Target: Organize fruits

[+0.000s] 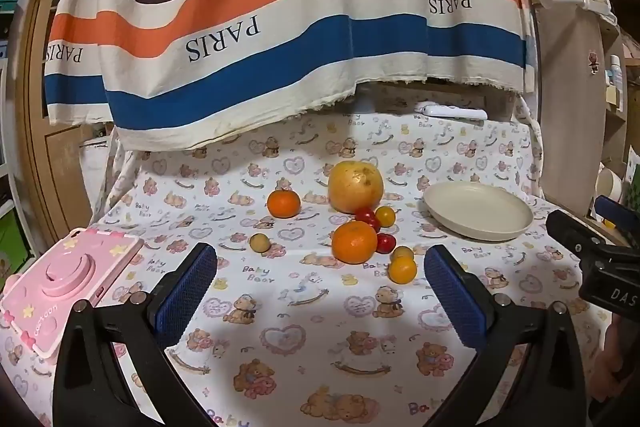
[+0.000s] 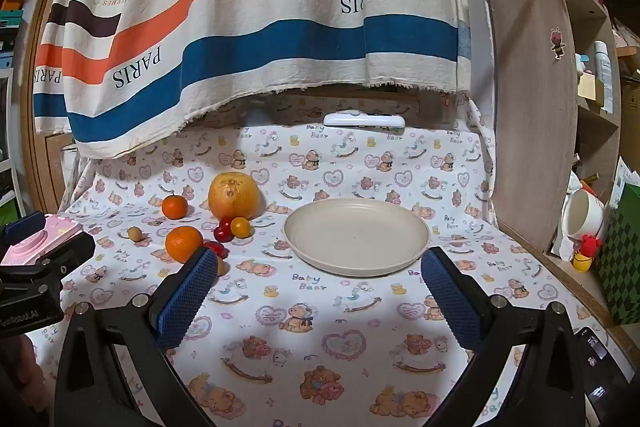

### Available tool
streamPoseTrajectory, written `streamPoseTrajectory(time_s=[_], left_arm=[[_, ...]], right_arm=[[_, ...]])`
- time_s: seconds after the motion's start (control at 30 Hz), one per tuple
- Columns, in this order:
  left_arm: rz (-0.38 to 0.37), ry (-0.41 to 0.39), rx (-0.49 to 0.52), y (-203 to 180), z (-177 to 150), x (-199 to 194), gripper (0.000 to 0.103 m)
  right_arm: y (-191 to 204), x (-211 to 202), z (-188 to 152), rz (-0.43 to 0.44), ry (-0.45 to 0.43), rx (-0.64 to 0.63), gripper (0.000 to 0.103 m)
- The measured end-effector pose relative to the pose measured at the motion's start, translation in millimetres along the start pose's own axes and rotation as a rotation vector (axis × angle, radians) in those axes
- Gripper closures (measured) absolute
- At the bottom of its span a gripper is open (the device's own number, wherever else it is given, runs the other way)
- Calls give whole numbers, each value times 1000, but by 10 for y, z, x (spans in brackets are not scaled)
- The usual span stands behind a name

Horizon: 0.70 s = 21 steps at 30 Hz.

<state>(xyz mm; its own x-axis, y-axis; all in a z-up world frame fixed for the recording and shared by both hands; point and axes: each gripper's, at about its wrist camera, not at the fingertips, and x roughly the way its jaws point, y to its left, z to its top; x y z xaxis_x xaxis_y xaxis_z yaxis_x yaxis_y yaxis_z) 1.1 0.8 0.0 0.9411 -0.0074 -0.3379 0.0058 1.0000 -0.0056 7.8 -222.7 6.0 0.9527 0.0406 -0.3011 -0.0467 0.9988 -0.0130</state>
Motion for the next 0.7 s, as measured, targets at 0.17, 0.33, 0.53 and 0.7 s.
streamPoseTrajectory(time_s=[0.17, 0.33, 0.53, 0.7], left_arm=[[15, -27, 16, -37, -13, -52, 0], [10, -22, 17, -19, -5, -18, 0], [4, -17, 17, -22, -5, -14, 0], [14, -8, 14, -53, -21, 3, 0]], right_arm=[[3, 6, 3, -1, 1, -2, 1], [6, 6, 2, 0, 0, -3, 1], [16, 1, -2, 1, 0, -3, 1], [-1, -3, 2, 9, 2, -5, 1]])
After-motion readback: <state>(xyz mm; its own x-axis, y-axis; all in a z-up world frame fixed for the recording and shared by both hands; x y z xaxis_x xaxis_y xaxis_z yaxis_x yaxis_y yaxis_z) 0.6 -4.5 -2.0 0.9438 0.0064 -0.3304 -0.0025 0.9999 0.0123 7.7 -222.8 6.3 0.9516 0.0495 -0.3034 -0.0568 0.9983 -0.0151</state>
